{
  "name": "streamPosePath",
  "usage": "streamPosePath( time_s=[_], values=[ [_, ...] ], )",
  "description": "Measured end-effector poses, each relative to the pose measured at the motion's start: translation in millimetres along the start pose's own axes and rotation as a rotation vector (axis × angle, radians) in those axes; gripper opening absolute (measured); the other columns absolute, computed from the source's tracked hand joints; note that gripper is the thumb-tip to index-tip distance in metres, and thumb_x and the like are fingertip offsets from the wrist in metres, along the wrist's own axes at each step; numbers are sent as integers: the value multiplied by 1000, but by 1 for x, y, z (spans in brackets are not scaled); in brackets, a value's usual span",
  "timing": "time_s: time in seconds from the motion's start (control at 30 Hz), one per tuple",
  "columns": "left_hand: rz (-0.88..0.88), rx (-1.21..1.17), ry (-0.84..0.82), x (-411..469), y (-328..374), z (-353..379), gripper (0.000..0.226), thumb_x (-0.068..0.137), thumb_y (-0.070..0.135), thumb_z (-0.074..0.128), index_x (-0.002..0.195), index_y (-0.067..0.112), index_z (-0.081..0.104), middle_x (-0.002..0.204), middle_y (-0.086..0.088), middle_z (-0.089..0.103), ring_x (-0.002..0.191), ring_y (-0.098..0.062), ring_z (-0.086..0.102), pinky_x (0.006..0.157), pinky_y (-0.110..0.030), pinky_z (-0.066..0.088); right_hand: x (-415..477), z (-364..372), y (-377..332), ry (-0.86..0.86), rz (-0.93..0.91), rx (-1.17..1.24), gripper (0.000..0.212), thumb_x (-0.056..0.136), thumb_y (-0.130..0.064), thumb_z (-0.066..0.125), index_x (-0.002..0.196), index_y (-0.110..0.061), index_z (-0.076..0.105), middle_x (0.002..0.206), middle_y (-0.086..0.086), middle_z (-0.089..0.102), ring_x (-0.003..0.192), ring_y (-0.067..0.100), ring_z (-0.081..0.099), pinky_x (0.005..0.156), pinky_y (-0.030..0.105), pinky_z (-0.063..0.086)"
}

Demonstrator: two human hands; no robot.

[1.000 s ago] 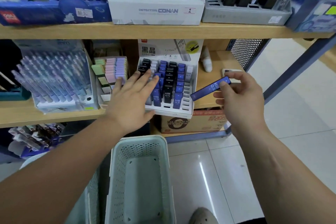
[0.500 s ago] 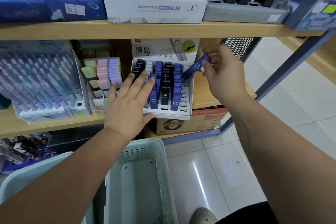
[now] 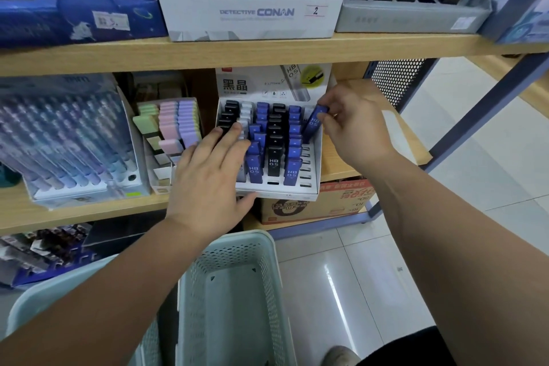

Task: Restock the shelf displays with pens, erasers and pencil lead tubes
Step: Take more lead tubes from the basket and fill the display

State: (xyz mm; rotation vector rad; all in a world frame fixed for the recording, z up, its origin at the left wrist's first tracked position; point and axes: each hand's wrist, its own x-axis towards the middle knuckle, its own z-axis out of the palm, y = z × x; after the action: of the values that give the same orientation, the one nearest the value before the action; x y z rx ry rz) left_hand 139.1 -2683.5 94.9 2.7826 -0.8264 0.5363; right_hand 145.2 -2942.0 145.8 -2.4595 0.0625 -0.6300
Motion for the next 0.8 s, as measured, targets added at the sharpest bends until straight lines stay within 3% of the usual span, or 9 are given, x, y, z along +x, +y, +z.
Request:
streamPosePath(
  time_s=[0.17,0.47,0.73,0.8],
  values=[
    [11,-21,5,-1,-1,-3,87,71,49,79,143,22,39,158,-4,38,141,-31,36,107,-53,37,-3,4,7,9,7,-29,15,94,-15,65,109,-18,65,87,-8,62,72,16,59,68,29,49],
    [-2,-24,-24,-1,3,-4,82,76,46,76,145,21,40,158,-6,37,143,-32,34,112,-56,34,-3,7,8,9,-22,-54,15,92,-12,66,105,-18,68,88,-9,62,71,16,57,70,32,51],
    [-6,44,-115,2,5,-7,85,78,50,71,151,24,35,161,-7,30,146,-34,28,115,-58,29,-2,17,13,6,-44,-102,22,90,-14,71,111,-18,77,110,6,63,86,-1,46,78,8,30],
    [-7,52,-121,3,5,-8,85,79,50,71,152,25,34,162,-8,29,146,-34,27,116,-58,28,-5,17,12,-13,-12,-73,27,90,-17,71,117,-19,75,112,7,62,84,5,52,80,12,36]
  ],
)
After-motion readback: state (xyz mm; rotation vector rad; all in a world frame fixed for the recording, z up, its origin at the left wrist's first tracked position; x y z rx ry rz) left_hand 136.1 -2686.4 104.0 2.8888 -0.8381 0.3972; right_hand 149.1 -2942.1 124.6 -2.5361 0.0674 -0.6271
